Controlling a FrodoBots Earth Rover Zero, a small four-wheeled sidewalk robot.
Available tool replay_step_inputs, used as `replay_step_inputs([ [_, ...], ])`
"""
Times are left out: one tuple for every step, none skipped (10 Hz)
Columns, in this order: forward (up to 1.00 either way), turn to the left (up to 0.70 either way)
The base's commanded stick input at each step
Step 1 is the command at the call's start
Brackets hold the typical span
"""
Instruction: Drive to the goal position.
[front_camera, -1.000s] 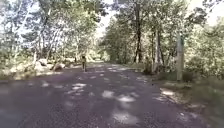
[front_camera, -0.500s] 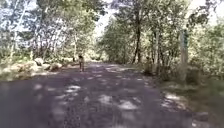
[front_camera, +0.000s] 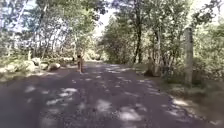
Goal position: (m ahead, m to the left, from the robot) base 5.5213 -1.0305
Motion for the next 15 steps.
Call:
replay_step_inputs([
  [0.45,-0.10],
  [0.45,0.00],
  [0.45,0.00],
  [0.45,0.00],
  [0.45,0.00],
  [0.45,0.00],
  [0.45,-0.01],
  [0.45,-0.22],
  [0.45,-0.27],
  [0.45,-0.19],
  [0.45,0.00],
  [0.45,0.00],
  [0.45,0.00],
  [0.45,0.00],
  [0.45,0.00],
])
